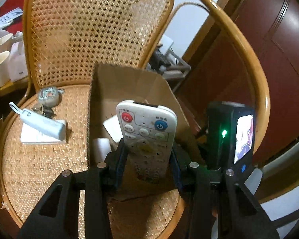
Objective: Organize rigid objects
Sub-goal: 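Carry the remote into the cardboard box and open the left tool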
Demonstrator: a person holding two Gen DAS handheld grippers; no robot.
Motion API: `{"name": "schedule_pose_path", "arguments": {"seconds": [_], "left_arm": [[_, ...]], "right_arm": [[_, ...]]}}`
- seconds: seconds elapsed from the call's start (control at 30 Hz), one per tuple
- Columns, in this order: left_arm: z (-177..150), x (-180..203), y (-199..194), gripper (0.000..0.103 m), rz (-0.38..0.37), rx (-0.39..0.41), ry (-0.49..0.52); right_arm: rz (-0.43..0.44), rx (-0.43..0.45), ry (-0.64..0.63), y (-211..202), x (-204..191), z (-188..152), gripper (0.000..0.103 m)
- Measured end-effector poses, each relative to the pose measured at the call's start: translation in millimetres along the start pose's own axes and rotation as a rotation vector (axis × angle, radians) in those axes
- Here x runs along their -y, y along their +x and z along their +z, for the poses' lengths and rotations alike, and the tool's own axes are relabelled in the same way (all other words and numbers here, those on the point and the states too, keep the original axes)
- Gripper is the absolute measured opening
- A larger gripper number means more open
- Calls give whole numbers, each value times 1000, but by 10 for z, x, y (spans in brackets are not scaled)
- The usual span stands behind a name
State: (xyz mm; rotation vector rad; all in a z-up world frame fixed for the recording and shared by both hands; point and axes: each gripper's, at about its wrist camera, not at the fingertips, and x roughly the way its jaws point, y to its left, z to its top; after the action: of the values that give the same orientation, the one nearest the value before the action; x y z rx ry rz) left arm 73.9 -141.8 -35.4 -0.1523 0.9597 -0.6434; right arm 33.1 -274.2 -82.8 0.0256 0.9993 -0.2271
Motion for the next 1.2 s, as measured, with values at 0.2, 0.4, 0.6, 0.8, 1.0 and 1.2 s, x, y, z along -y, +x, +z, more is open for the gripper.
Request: {"name": "schedule_pose_path", "arguments": {"seconds": [0.2,0.4,0.6,0.8,1.0,1.2], "left_arm": [[-48,-19,51,39,39,-35,26],[16,-109,37,39,72,-19,-4],[49,-144,-9,45,67,-2,-7],[86,-68,-129,72,110,61,46],[135,-89,-182,94,231,92,61],[200,-367,-195,98,338,104,16]], "right_arm": [[2,-3,4,-1,-11,2,6],[3,-2,1,-6,-40,2,6],[1,-1,-1,24,-39,3,6],[3,-1,-2,24,-39,4,6],[4,-3,-3,28,-38,4,6],[4,-3,-3,25,-41,7,6]]}}
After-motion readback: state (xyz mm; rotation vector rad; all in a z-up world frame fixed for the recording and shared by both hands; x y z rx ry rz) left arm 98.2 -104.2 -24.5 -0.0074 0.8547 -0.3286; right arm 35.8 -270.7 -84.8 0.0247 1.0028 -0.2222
